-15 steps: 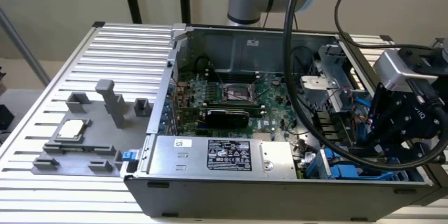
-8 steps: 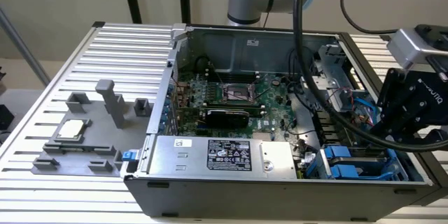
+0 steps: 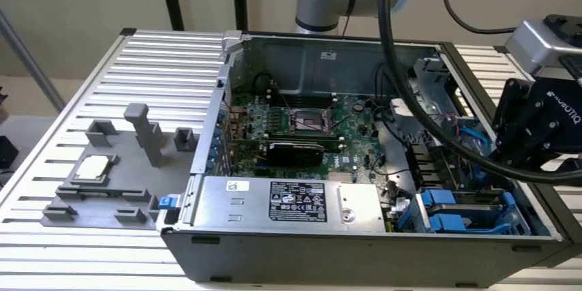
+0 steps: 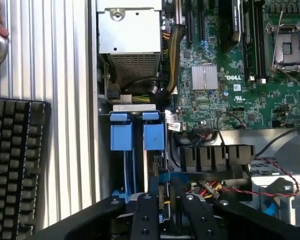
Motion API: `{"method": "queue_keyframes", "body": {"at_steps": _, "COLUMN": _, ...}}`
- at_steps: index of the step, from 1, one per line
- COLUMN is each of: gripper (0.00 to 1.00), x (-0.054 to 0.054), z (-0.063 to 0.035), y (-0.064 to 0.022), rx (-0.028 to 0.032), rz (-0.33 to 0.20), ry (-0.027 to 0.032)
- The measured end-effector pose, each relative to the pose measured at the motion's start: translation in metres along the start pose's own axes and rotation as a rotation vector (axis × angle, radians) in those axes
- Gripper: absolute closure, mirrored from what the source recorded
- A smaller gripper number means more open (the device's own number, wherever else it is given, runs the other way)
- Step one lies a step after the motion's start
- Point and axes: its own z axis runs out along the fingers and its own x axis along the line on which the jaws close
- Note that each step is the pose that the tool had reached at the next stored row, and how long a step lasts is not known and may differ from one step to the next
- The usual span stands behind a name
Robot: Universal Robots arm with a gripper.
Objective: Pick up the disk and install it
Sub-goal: 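Insert the second disk wire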
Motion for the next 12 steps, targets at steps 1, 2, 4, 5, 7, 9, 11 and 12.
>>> {"method": "queue_keyframes", "body": {"at_steps": 1, "gripper": 0.00, "x": 0.000, "z": 0.0002, "y": 0.0023, "rx": 0.0000, "rz": 0.000, "ry": 0.0001}}
{"method": "queue_keyframes", "body": {"at_steps": 2, "gripper": 0.00, "x": 0.000, "z": 0.0004, "y": 0.0045, "rx": 0.0000, "rz": 0.000, "ry": 0.0001}}
{"method": "queue_keyframes", "body": {"at_steps": 4, "gripper": 0.00, "x": 0.001, "z": 0.0009, "y": 0.0094, "rx": 0.0001, "rz": 0.000, "ry": 0.0001}}
{"method": "queue_keyframes", "body": {"at_steps": 5, "gripper": 0.00, "x": 0.001, "z": 0.0011, "y": 0.0117, "rx": 0.0001, "rz": 0.000, "ry": 0.0002}}
{"method": "queue_keyframes", "body": {"at_steps": 7, "gripper": 0.00, "x": 0.001, "z": 0.0016, "y": 0.0158, "rx": 0.0003, "rz": 0.000, "ry": 0.0001}}
{"method": "queue_keyframes", "body": {"at_steps": 9, "gripper": 0.00, "x": 0.001, "z": 0.0021, "y": 0.0173, "rx": 0.0005, "rz": 0.000, "ry": -0.0001}}
{"method": "queue_keyframes", "body": {"at_steps": 11, "gripper": 0.00, "x": 0.001, "z": 0.0025, "y": 0.0174, "rx": 0.0018, "rz": 0.000, "ry": -0.0002}}
{"method": "queue_keyframes", "body": {"at_steps": 12, "gripper": 0.00, "x": 0.001, "z": 0.0025, "y": 0.0174, "rx": 0.0022, "rz": 0.000, "ry": 0.0000}}
